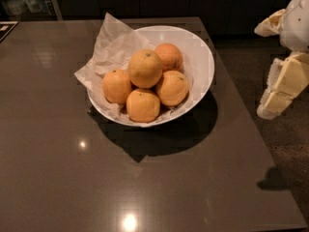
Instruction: Pick orange from white bowl
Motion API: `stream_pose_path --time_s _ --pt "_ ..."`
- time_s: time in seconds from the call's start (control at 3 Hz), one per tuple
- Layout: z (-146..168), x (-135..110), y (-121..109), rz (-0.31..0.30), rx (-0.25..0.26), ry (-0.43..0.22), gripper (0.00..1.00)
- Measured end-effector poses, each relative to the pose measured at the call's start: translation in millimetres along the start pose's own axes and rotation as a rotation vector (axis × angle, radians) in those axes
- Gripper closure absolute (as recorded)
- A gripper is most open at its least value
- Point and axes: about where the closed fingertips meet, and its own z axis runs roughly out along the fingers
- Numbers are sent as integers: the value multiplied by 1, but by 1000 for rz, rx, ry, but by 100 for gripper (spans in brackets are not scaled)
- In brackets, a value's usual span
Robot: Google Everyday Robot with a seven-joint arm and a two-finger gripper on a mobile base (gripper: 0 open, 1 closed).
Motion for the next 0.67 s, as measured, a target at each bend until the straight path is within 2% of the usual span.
stream_pose_path --time_s 0.33,0.67 --pt "0 0 0 0 0 0 0" --pt "12 -23 -1 -29 -27 -107 0"
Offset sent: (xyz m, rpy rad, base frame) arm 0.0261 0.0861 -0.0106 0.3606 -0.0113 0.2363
